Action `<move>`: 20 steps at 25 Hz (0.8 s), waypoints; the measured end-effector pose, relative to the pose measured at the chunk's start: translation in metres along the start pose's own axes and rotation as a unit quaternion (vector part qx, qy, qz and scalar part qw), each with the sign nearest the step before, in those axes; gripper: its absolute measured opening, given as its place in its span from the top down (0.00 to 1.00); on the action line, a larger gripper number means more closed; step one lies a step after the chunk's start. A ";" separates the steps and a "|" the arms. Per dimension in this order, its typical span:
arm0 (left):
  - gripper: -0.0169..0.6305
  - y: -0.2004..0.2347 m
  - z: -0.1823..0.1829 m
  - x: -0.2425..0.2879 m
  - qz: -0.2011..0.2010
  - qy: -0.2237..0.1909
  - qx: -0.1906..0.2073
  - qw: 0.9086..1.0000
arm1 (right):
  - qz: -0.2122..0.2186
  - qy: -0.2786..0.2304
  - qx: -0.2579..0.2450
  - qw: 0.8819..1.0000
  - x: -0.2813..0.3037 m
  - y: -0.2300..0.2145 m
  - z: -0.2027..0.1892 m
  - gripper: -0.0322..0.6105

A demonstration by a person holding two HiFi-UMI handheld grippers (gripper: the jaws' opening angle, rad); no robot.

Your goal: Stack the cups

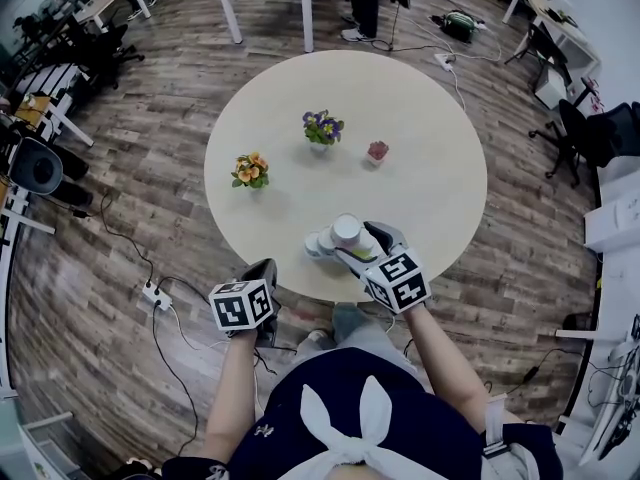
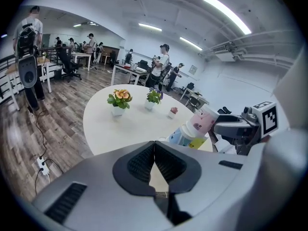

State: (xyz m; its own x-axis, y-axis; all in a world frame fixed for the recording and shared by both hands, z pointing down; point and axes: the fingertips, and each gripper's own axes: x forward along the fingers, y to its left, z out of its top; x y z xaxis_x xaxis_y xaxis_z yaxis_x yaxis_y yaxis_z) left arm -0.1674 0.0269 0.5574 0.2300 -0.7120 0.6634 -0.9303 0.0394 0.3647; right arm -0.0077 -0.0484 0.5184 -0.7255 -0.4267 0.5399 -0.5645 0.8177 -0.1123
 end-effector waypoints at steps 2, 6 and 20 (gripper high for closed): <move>0.94 -0.003 -0.001 0.000 -0.003 -0.001 0.002 1.000 | -0.004 -0.002 0.003 1.000 -0.003 0.000 -0.003 0.43; 0.94 -0.011 0.002 0.000 -0.006 -0.007 0.011 1.000 | -0.011 -0.007 0.008 1.000 -0.011 -0.001 -0.006 0.44; 0.94 -0.047 0.010 -0.002 -0.004 -0.020 0.102 0.995 | -0.047 -0.035 0.034 0.998 -0.038 -0.003 -0.013 0.74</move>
State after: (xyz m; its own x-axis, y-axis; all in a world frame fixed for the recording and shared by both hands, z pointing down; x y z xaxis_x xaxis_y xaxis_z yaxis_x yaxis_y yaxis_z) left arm -0.1266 0.0190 0.5321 0.2303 -0.7388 0.6333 -0.9678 -0.1062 0.2280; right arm 0.0271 -0.0298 0.5094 -0.6927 -0.5274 0.4920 -0.6544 0.7463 -0.1213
